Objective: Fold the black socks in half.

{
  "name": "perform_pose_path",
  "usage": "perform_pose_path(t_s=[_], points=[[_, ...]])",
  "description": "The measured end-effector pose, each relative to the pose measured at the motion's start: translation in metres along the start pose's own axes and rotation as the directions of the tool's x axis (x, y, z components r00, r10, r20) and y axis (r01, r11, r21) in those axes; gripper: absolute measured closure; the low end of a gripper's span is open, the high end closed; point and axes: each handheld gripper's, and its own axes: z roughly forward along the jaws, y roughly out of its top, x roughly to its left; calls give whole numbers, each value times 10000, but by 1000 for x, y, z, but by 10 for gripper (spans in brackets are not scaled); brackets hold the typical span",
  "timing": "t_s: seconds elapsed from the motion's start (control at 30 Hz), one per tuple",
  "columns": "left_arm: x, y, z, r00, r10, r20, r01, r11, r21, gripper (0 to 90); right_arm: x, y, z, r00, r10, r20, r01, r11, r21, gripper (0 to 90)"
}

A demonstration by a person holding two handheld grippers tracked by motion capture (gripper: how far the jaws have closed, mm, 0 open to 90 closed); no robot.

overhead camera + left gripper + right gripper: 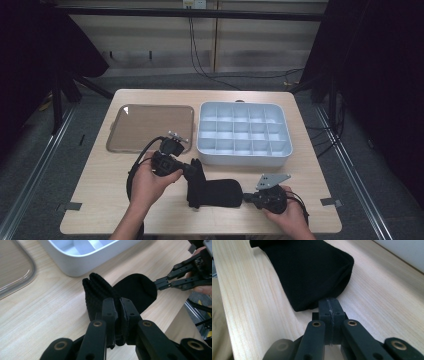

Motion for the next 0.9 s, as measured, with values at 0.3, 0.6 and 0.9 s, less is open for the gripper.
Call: perform_pose_path(t_s=[0.3, 0.6, 0.9], points=[[-7, 5, 4, 9999, 66, 113, -67, 9999, 84, 826, 0, 1, 2, 10000, -37, 12, 37, 10000, -38, 900], [-15, 10, 10, 9997, 160, 195, -164, 9997, 204, 828, 2, 3, 5, 9999, 39, -128, -40, 10000, -91, 900], [-18, 12, 15, 9996, 187, 233, -194, 9994, 277, 829, 4, 5, 7, 9998, -38, -179, 36, 10000, -88, 900]])
